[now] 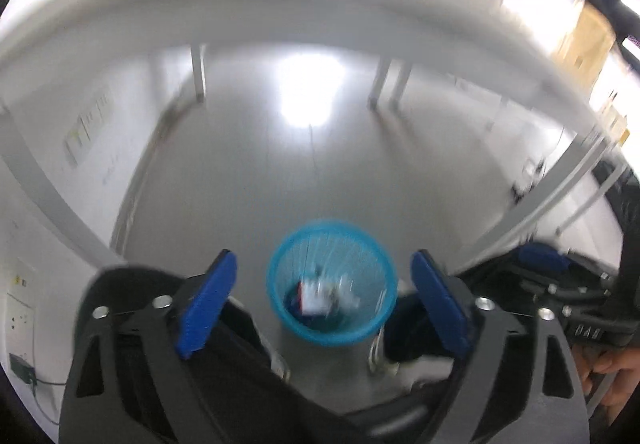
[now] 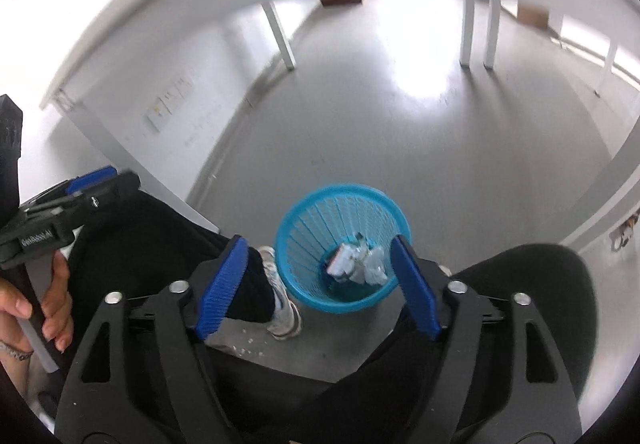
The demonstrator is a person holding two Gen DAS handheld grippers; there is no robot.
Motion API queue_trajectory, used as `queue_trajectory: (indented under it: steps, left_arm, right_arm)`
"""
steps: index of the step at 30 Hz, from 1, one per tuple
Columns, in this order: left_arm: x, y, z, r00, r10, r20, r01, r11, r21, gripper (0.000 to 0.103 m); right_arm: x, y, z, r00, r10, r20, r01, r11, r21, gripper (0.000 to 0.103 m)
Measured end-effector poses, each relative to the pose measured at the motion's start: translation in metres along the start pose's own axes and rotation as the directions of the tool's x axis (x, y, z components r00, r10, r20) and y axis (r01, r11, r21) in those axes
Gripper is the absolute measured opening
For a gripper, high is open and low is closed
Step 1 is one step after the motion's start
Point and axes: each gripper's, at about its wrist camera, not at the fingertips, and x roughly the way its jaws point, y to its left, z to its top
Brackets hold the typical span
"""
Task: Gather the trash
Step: 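Lift both open tools up toward the trash on the table, then grasp clear bubble wrap with left tool while right tool grasps white tissue bag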
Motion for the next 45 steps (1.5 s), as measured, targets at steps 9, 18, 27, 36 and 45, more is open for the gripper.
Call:
queue_trajectory:
  steps: [9,18,27,36,45]
  left_arm:
    - [-0.074,-0.019,0.027,0.973,-0.003,0.232,-0.019,0.995,0.093,0.097]
    - [-0.106,-0.021,0.085,0.953,-0.006,0.303,-0.023,0.996,0.091,0.097]
    - [-0.1,-0.002,0.142,0.965,-0.03,0.26,0.033,0.999,-0.007,0.097]
    - [-0.067,-0.005,0.194,0.978,-0.026,0.206,0.031,0.999,-0.019,0.097]
    - [-0.011,0.003,0.249,0.991,0.005,0.133,0.003,0.998,-0.062,0.097]
  right_arm:
    - [-0.088,0.019,0.033,0.976,0.013,0.218,0.001,0.998,-0.062,0.093]
    - [-0.148,0.017,0.082,0.924,-0.004,0.383,0.033,0.997,-0.071,0.094]
    - [-0.148,0.01,0.141,0.911,-0.031,0.412,0.068,0.995,-0.077,0.094]
    - [-0.118,0.005,0.191,0.932,-0.045,0.36,0.098,0.987,-0.13,0.09]
    - [-0.083,-0.001,0.229,0.953,-0.09,0.29,0.148,0.972,-0.183,0.085]
